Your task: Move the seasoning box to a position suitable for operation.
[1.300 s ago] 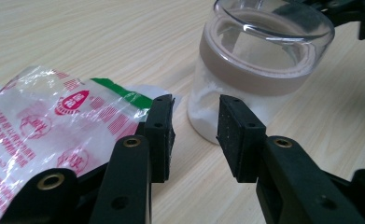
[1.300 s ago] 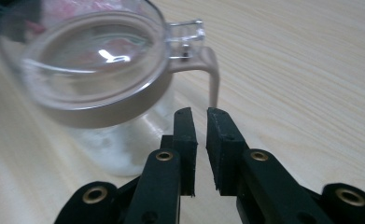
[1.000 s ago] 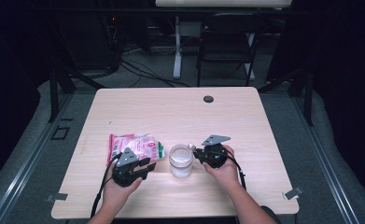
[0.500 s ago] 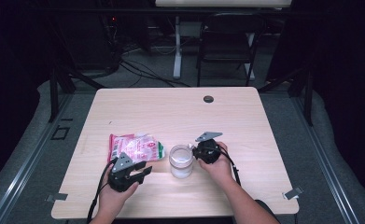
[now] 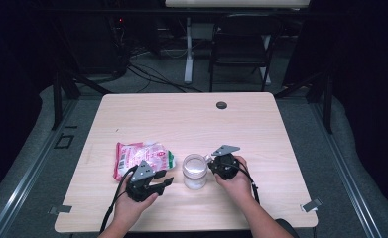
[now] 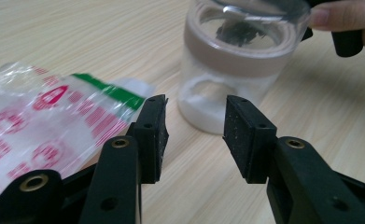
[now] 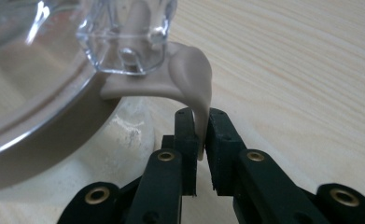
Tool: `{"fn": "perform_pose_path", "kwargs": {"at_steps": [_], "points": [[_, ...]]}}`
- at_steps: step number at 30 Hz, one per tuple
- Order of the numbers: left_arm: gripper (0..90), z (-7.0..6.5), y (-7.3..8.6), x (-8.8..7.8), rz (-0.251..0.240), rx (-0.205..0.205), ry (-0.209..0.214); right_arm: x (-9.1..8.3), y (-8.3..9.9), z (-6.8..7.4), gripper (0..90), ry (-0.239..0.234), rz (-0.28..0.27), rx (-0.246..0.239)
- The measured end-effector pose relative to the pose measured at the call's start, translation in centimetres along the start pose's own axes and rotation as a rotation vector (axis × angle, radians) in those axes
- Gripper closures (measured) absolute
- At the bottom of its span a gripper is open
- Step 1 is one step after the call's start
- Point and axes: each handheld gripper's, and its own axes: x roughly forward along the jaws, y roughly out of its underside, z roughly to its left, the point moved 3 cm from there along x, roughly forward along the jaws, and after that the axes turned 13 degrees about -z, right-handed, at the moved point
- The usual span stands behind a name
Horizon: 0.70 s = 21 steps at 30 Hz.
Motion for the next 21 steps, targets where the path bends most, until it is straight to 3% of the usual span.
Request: {"fn": "perform_pose_path", "kwargs": {"at_steps": [4,6,11,21], "points": [[55.7,-1.0,-0.6,1.1,-0.007,0.015,0.052,-0.9,0.5,0.5,82.6,0.005,0.003,-0.021],[53.7,-1.5,-0.9,1.6,-0.008,0.035,0.072,-1.7,0.9,0.9,82.3,0.018,0.015,-0.054],[51.1,-2.4,-1.4,2.5,0.008,0.072,0.121,-2.8,1.6,1.3,81.2,0.032,0.016,-0.058],[52.6,-2.2,-2.1,3.6,0.020,0.074,0.151,-4.5,2.6,1.6,77.1,0.037,0.019,-0.045]]}}
